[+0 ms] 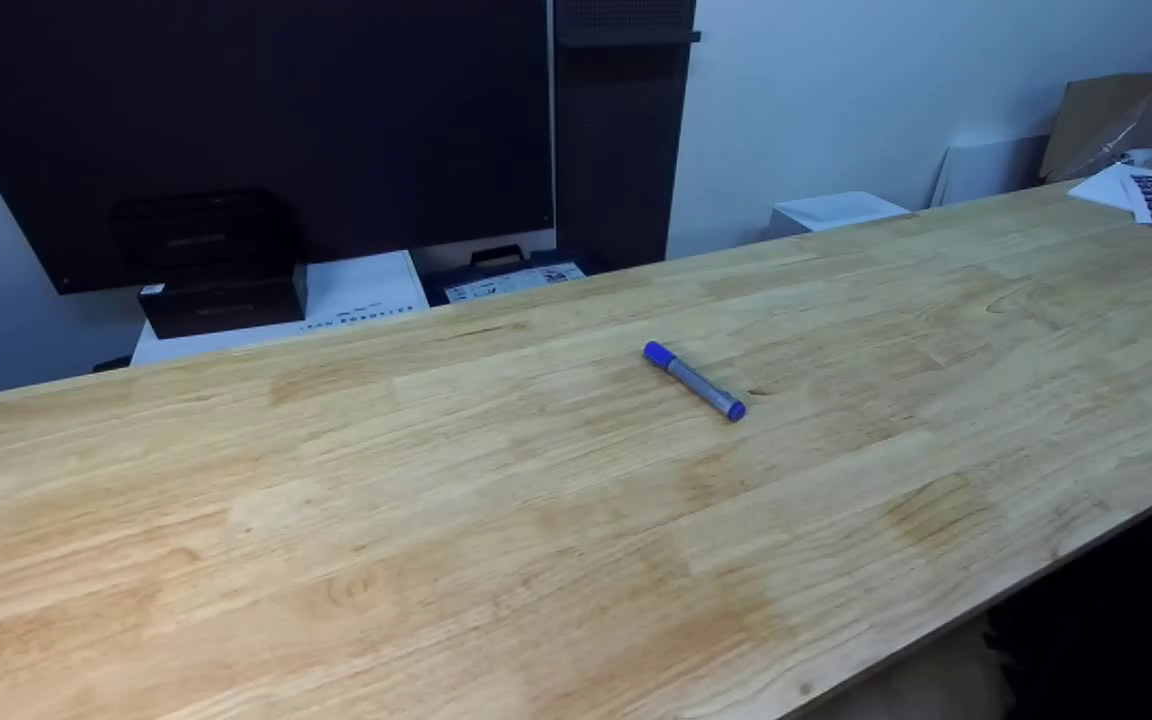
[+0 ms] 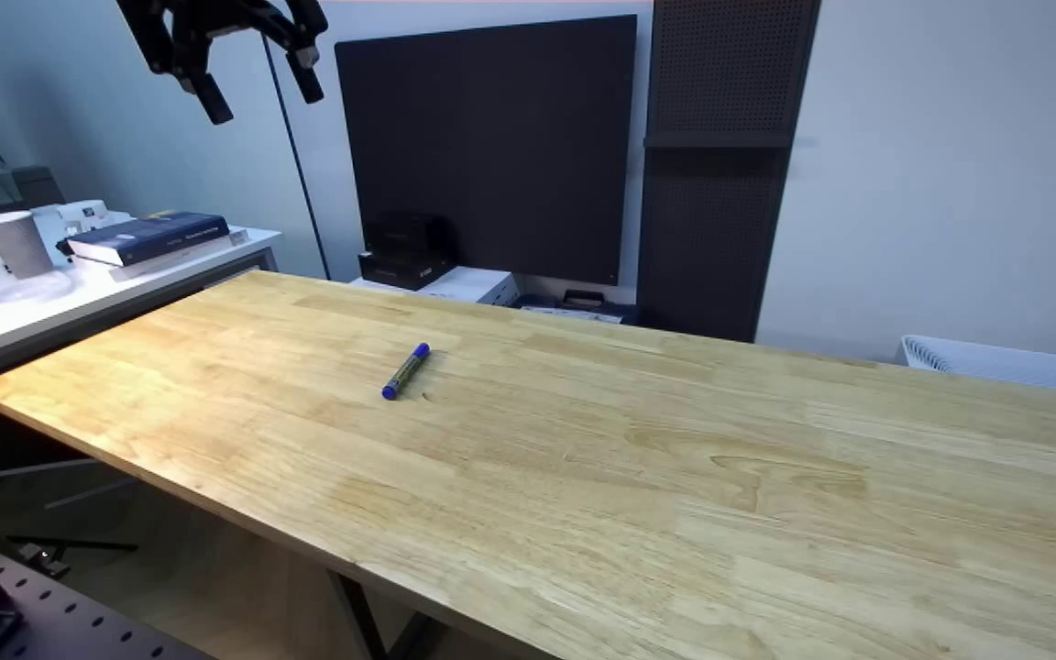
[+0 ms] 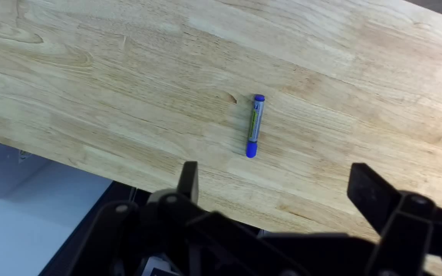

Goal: Move the blue marker to the right side of the table

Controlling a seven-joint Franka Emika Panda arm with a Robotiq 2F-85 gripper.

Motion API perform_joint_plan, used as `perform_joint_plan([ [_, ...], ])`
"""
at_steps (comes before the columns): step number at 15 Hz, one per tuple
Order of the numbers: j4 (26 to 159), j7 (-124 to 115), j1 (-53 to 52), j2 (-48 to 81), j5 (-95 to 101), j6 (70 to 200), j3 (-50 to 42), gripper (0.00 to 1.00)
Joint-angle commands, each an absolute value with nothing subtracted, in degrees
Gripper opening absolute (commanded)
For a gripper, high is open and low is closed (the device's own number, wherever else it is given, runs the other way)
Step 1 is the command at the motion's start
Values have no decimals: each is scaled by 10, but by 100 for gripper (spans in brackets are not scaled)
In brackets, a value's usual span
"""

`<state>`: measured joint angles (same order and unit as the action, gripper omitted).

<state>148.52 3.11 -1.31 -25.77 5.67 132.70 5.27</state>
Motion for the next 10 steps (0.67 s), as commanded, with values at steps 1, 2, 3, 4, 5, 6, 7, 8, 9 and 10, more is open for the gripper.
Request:
perform_joint_plan([
  [1, 1486, 14, -13, -263, 77, 1339, 54, 100],
  [2, 1483, 5, -5, -259, 91, 1358, 57, 100],
  [3, 1479, 13, -6, -250, 94, 1377, 52, 100],
  [4, 1474, 8, 1, -237, 98, 1396, 49, 100],
  [5, 1465, 14, 5, -215, 93, 1415, 40, 100],
  [6, 1455, 22, 7, -186, 78, 1426, 26, 100],
  [7, 1447, 30, 8, -162, 62, 1428, 13, 100],
  [8, 1439, 43, 5, -138, 43, 1423, -2, 100],
  [9, 1432, 51, 8, -108, 30, 1425, -14, 100],
  [10, 1422, 54, 12, -78, 21, 1426, -23, 100],
])
